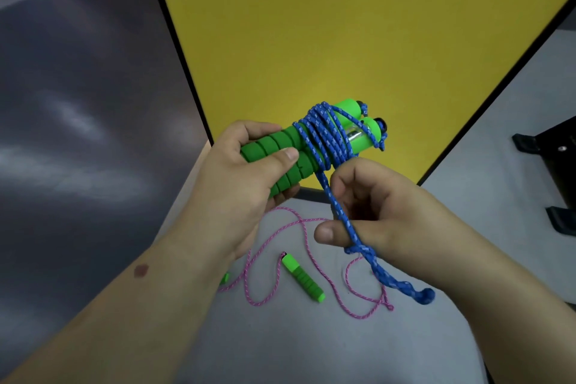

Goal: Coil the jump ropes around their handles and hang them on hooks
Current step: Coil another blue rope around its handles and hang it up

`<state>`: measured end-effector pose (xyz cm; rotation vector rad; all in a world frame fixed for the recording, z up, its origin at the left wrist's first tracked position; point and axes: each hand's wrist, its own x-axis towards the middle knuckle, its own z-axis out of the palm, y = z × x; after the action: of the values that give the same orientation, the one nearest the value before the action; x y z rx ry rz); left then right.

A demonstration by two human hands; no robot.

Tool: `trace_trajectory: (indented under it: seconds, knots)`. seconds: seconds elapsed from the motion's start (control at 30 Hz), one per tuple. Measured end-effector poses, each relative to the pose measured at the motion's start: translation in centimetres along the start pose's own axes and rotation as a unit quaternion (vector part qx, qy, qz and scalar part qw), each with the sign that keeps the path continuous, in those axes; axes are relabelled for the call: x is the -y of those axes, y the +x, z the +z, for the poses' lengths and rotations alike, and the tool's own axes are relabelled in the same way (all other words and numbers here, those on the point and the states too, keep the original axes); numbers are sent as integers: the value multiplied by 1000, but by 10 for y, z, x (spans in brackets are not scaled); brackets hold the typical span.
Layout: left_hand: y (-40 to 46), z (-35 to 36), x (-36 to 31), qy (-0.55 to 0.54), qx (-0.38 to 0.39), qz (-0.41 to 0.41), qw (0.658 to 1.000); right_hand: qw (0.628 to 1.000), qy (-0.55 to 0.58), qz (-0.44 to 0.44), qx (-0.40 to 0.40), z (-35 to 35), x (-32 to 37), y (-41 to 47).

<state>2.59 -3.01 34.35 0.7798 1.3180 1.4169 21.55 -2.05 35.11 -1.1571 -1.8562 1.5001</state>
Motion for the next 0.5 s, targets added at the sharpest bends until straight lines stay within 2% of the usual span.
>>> trace_trajectory:
  seconds: [0.1,0.2,0.27,0.37,0.5]
  knots:
    - [-1,3,4,12,-9,-14,1000,995,-32,-75,-63,3,-2,-1]
    - [2,0,3,-4,-28,-22,999,974,-65,-177,-129,3,-1,-2]
    - [5,-3,3,5,-39,-17,999,961,-84,-207,-163,4,0,-2]
    - [8,-6,7,56,-58,-2,997,955,-93,-202,-195,7,2,-3]
    - [12,-11,10,148,-77,62,984,978,-29,-102,-177,7,7,-8]
